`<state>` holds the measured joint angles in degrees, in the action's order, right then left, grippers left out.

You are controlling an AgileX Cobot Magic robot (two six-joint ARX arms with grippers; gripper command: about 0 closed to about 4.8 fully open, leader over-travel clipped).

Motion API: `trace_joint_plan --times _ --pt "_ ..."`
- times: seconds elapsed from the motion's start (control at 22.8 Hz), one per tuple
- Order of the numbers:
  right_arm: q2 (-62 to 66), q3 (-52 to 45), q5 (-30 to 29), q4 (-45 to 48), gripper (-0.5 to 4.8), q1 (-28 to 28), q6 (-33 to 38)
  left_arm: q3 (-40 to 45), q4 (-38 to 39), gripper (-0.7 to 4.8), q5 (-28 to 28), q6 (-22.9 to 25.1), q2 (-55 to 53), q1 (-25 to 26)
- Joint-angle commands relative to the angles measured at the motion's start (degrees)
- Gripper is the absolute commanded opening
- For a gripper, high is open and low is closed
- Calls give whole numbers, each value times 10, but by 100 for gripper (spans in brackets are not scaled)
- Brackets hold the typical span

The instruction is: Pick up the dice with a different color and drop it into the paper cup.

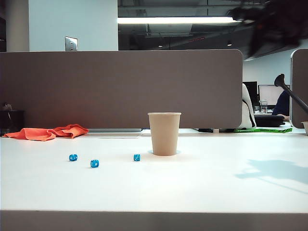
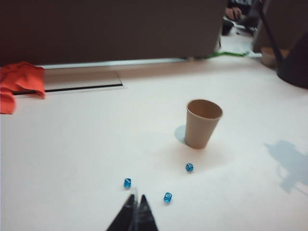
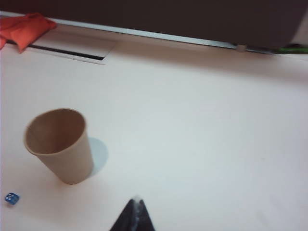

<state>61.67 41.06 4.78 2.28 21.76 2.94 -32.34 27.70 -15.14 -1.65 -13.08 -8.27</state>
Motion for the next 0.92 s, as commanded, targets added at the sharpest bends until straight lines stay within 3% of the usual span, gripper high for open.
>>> trace_joint_plan --times 0.04,0.35,0.66,0.92 --pt "-68 -35 0 10 -5 -23 1 7 21 -6 38 -5 43 0" --pt "-165 -71 -6 6 -5 -67 1 37 50 -6 49 -35 130 0" --pt "-249 -146 -20 14 -5 -102 0 47 54 -6 66 -31 128 0" --pt "-381 -254 -22 40 -5 -116 -11 82 -20 -6 91 -31 128 0"
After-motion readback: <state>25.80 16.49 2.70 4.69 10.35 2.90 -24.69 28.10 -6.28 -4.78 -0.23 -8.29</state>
